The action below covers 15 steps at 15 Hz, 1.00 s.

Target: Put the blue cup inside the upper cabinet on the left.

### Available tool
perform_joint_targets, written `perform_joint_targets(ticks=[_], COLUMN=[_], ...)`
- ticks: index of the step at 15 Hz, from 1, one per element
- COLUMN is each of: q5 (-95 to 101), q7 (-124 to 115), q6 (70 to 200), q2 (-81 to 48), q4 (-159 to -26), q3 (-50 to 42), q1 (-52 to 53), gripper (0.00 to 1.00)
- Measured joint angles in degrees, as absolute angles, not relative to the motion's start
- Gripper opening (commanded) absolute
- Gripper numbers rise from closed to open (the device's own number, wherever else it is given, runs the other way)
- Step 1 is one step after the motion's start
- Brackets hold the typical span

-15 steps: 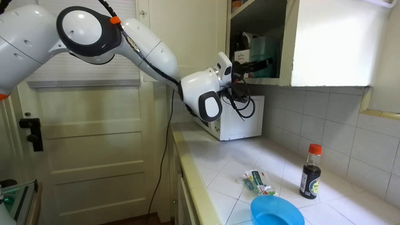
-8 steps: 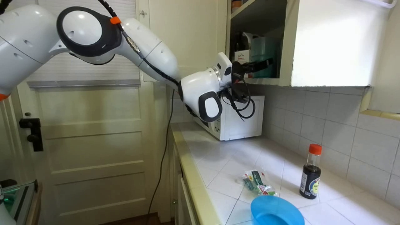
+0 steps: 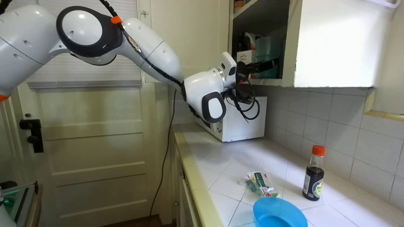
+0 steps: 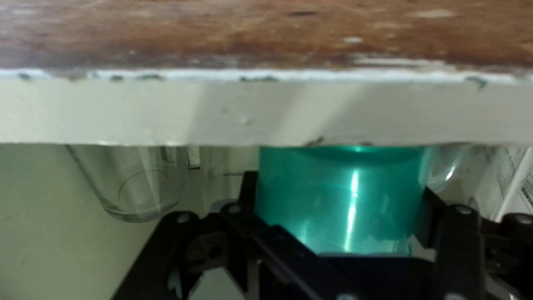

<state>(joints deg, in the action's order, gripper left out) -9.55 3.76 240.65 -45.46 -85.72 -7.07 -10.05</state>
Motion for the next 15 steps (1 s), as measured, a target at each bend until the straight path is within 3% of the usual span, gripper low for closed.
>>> perform_joint_targets(ticks=[5, 6, 7, 9, 15], q5=[-9.55, -9.55, -9.55, -9.55, -9.55], q7=[3.76, 3.76, 3.76, 3.76, 3.76], q6=[240.02, 239.90, 239.79, 239.53, 238.84], q2=[-45.78, -45.88, -45.99, -46.17, -46.28], q4=[-85.03, -84.83, -84.60, -84.21, -83.96], q3=[-7.15, -7.15, -7.15, -7.15, -7.15], q1=[-10.44, -10.46, -10.47, -10.48, -10.48], gripper=[0.57, 0.69, 0.95, 1.00, 0.99])
